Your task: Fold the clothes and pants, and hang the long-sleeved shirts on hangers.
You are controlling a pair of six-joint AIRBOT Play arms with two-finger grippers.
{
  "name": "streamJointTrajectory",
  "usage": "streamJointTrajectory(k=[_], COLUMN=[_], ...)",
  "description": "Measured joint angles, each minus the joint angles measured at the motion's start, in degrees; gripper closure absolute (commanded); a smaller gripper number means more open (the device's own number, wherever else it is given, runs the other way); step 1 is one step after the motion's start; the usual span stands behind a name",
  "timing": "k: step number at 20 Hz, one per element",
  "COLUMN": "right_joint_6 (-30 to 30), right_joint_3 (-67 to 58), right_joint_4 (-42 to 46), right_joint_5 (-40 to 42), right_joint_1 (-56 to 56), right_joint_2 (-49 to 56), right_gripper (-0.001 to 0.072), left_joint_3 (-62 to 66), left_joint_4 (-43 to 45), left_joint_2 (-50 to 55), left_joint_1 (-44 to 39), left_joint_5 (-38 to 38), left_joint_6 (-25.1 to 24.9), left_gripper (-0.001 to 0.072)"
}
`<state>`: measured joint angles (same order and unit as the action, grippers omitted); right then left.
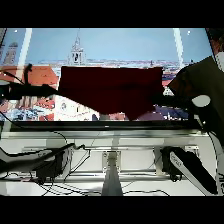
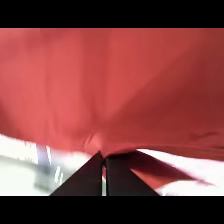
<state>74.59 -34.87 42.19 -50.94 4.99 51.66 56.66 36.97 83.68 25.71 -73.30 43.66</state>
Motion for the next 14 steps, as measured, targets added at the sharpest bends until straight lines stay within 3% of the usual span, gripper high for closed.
streamJointTrajectory(k=[4,9,10,11,12,13,14], right_joint_6=[2.51,5.46,6.01,6.54,6.82,7.10,7.15], right_joint_3=[-8.94,-22.58,-25.07,-27.32,-29.33,-30.82,-31.80], right_joint_4=[1.86,2.49,2.51,2.49,2.51,2.62,2.89], right_joint_5=[9.18,16.46,17.59,18.45,19.39,19.80,20.22], right_joint_1=[0.00,0.00,0.00,0.00,0.00,0.00,0.00], right_joint_2=[7.19,23.85,26.91,29.79,32.44,34.64,36.06], right_gripper=[0.0695,0.0694,0.0666,0.0391,0.0085,0.0005,0.0007], left_joint_3=[4.31,6.27,6.67,6.97,7.23,7.45,7.56], left_joint_4=[-5.55,-15.23,-17.03,-18.45,-19.76,-20.63,-21.05], left_joint_2=[1.36,5.66,6.78,7.74,8.66,9.35,9.81], left_joint_1=[-4.22,-10.71,-11.74,-12.52,-13.16,-13.62,-13.81], left_joint_5=[12.90,31.34,34.42,36.52,38.36,39.69,40.83], left_joint_6=[0.83,0.92,0.87,0.76,0.70,0.66,0.66], left_gripper=[0.0695,0.0692,0.0678,0.0466,-0.0013,-0.0013,-0.0013])
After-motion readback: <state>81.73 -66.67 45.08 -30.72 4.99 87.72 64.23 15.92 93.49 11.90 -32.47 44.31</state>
